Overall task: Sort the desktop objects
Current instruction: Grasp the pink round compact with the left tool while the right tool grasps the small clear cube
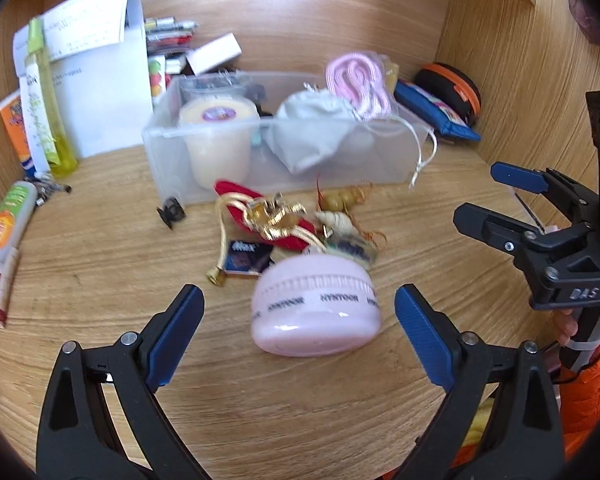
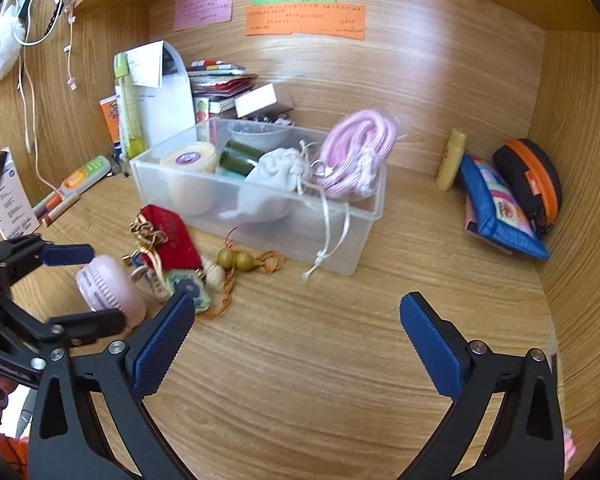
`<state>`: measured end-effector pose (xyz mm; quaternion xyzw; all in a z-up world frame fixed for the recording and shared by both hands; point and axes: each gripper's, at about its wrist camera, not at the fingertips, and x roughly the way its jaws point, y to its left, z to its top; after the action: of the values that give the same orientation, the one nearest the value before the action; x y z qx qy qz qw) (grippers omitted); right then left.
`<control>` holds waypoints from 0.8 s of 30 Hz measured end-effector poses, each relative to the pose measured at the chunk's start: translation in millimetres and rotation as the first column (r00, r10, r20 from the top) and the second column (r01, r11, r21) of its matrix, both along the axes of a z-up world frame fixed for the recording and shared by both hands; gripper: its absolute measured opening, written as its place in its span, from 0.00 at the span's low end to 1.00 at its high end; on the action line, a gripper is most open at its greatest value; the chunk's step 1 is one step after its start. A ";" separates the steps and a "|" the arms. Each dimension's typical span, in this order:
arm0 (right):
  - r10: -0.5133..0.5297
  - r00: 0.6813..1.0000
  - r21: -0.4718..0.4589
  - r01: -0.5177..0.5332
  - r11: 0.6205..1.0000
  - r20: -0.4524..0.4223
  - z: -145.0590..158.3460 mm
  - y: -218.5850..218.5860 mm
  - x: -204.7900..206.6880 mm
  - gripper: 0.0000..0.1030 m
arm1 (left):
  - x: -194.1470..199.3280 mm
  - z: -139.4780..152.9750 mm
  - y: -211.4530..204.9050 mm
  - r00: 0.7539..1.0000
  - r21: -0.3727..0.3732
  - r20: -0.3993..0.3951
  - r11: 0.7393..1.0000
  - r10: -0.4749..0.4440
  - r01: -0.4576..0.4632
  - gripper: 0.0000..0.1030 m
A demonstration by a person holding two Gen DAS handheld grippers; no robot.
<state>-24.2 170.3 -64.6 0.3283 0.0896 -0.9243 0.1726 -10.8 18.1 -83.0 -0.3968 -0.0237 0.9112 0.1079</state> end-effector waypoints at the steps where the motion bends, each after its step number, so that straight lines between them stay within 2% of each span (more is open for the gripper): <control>1: 0.007 1.000 -0.001 -0.007 1.000 0.005 -1.4 -1.3 0.8 0.99 | -0.7 -2.8 -0.3 1.000 0.007 0.007 1.000 -0.001 0.001 0.94; 6: 0.053 0.998 0.004 -0.053 0.999 -0.013 -5.3 -11.8 9.3 0.98 | -3.2 -11.5 -1.6 1.000 0.030 0.016 1.000 0.006 -0.006 0.91; 8: 0.084 0.996 -0.002 -0.084 0.996 -0.011 -6.0 -16.3 10.8 0.97 | -3.8 -13.0 -3.5 1.000 0.042 0.021 0.999 0.007 -0.008 0.77; 11: 0.120 0.993 -0.001 -0.120 0.993 -0.005 -6.6 -25.6 10.6 0.96 | -5.9 -16.0 -6.2 0.999 0.080 0.041 0.997 -0.004 0.001 0.63; 15: 0.164 0.986 -0.002 -0.164 0.986 0.027 -10.3 -38.2 6.2 0.79 | -1.0 -15.7 -9.5 1.000 0.075 0.024 0.997 0.015 -0.017 0.61; 24: 0.257 0.961 0.025 -0.261 0.965 0.103 -23.7 -69.0 -7.1 0.41 | 8.4 -11.8 -41.8 0.996 0.131 0.008 0.987 0.090 -0.090 0.61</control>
<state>-31.3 101.3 -88.3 0.3622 0.1406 -0.8747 0.2899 -2.4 -23.7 -94.8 -0.3885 -0.1016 0.9111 0.0925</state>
